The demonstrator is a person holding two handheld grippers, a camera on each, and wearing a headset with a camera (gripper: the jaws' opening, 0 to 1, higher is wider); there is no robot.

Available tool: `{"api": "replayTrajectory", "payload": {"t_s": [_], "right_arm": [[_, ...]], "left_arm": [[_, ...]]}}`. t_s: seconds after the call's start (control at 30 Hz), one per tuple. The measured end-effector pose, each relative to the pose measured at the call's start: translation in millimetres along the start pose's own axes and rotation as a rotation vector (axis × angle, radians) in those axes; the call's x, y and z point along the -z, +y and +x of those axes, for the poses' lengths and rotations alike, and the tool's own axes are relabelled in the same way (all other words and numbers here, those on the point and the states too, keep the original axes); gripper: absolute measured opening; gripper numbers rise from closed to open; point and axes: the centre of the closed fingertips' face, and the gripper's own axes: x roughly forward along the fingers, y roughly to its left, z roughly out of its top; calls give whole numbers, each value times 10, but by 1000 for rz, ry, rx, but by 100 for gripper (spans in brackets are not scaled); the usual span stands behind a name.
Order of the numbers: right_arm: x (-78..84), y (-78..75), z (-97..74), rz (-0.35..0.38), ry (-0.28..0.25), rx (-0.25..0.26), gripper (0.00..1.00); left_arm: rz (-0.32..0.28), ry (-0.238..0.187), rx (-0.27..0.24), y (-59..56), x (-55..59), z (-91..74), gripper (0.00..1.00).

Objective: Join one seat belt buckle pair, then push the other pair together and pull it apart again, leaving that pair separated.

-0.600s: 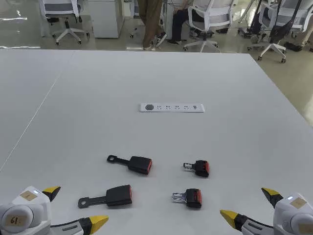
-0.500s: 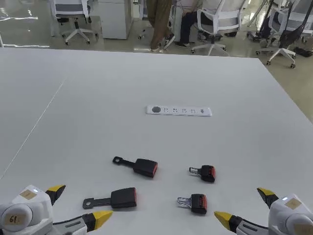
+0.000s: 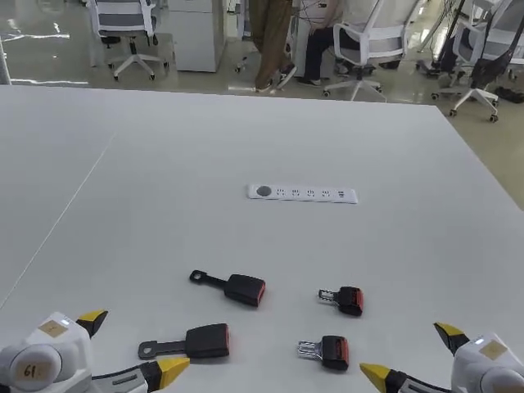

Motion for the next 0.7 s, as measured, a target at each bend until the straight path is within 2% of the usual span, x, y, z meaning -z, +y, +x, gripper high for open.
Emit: {"api": "replayTrajectory", "payload": {"t_s": [0.2, 0.33, 0.43, 0.5, 0.7], "right_arm": [[-1, 14, 23, 2, 1, -7, 91], [6, 21, 30, 3, 2, -9, 91], [3, 31, 29, -1, 3, -12, 92], [-4, 24, 24, -10, 1, -6, 92], [10, 7, 19, -7, 5, 4, 94]], "left_arm": [[12, 28, -24, 32, 39, -1, 93], [1, 13, -37, 81, 16, -7, 90], [9, 15, -36, 73, 10, -6, 91], [-12, 8, -32, 65, -5, -5, 92], [-27, 10, -33, 80, -3, -4, 98]]}}
